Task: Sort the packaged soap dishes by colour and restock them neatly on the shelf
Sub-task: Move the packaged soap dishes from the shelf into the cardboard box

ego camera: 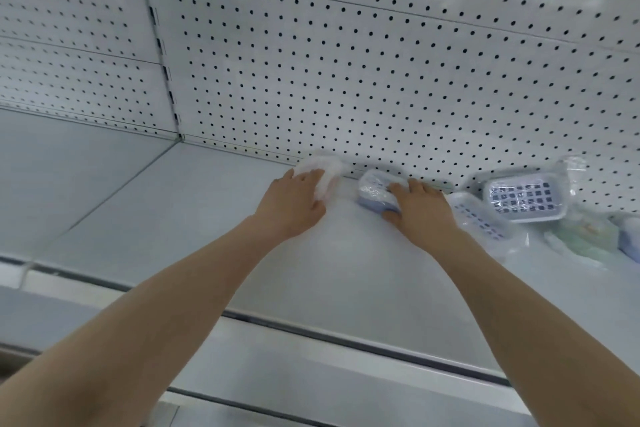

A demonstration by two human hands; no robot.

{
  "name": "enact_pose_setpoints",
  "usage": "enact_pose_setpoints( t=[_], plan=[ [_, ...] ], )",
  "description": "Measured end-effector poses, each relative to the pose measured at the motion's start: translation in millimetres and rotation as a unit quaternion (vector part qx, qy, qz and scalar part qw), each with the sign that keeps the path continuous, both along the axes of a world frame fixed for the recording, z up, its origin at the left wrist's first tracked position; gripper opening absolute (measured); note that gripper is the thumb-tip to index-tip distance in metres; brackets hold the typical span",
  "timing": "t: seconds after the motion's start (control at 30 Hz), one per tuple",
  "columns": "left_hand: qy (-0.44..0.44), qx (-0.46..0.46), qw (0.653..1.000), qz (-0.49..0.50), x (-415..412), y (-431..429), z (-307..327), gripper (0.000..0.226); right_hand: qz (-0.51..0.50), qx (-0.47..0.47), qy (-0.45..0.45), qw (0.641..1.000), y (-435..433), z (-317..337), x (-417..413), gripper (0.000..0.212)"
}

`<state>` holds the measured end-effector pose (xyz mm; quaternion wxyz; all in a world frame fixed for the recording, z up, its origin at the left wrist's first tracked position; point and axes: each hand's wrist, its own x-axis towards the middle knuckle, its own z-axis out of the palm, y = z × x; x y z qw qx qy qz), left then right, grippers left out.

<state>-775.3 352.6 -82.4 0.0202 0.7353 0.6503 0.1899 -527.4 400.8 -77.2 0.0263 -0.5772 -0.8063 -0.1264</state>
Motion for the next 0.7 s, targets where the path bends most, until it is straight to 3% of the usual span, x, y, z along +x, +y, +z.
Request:
enact_pose_setpoints(
  t=[0.1, 0.2, 0.3, 0.4, 0.43, 0.5, 0.57, 0.63, 0.7],
  plan=[
    [-0.142, -0.032, 0.989, 0.029, -8, -18, 17, 0.053, 0.015, 0.009, 0.002, 1.000, -6, 12, -12, 0.036],
    [-0.267, -0.044, 0.962, 0.038, -23, -34, 31, 0.074, 0.026, -0.004, 0.096, 0.995, -13, 25, -21, 0.027],
    [-0.310, -0.040, 0.948, 0.054, -42, -40, 33, 0.048, -0.008, -0.054, 0.221, 0.974, -12, 40, -30, 0.025],
    [-0.345, -0.066, 0.932, 0.095, -54, -40, 33, 0.042, -0.056, -0.133, 0.332, 0.932, -6, 50, -37, 0.029],
    [-0.367, -0.079, 0.920, 0.112, -58, -40, 34, 0.041, -0.071, -0.155, 0.355, 0.919, -5, 50, -37, 0.029],
    [-0.412, -0.103, 0.892, 0.154, -64, -40, 37, 0.036, -0.085, -0.161, 0.329, 0.927, -5, 44, -36, 0.027],
    [-0.379, -0.114, 0.899, 0.188, -68, -42, 38, 0.041, -0.078, -0.104, 0.279, 0.952, -6, 39, -36, 0.028],
    [-0.225, -0.088, 0.948, 0.208, -66, -44, 35, 0.064, -0.065, -0.054, 0.258, 0.962, -11, 40, -40, 0.032],
    [-0.129, -0.064, 0.969, 0.200, -56, -45, 30, 0.077, -0.062, -0.046, 0.207, 0.975, -17, 41, -48, 0.045]
  ],
)
